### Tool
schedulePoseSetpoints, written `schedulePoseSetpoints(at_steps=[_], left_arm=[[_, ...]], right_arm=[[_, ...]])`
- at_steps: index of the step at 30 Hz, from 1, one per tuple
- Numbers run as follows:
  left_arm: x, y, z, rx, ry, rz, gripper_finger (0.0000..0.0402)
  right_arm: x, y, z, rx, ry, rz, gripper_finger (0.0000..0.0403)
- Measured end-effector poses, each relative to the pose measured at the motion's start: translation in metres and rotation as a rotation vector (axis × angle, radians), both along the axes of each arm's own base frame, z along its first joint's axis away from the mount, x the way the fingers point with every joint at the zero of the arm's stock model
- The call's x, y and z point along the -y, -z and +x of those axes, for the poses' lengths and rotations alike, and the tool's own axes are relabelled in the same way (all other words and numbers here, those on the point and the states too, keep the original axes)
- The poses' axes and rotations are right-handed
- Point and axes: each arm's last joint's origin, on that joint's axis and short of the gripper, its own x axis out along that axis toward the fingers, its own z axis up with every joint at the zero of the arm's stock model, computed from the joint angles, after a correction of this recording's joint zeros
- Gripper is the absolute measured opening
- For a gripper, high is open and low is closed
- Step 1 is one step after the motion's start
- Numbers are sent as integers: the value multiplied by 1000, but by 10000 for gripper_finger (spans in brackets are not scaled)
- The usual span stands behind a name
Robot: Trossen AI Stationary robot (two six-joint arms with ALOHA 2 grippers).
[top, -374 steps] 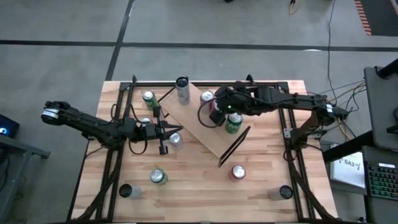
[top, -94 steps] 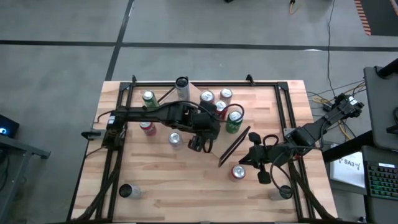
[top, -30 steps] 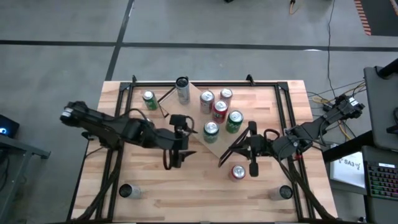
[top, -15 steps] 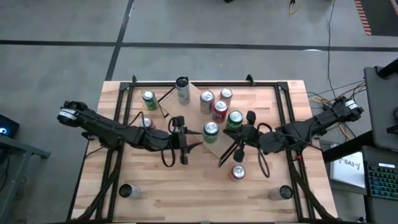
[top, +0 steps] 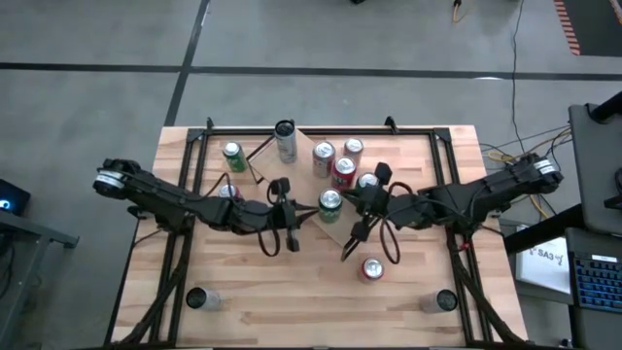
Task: Place canned beverage on shelf
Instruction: Put the bottom green soda can on the shelf aligned with the other green soda
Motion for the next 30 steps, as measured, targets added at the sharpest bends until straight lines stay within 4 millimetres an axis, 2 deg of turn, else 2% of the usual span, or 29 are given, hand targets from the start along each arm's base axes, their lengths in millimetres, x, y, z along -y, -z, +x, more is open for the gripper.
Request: schedulePoseSetpoints(at_steps=[13,23,30], left_arm=[[0,-1,0,10,-4,-17,0],[-2,-1,0,17,-54,-16,0],[-2,-1,0,17,-57,-16,0]], right_arm=[[-5,11,20,-153,2,-48,12],[-7,4,22,-249,31,-9,12],[-14,-3,20,-250,-35,24,12]])
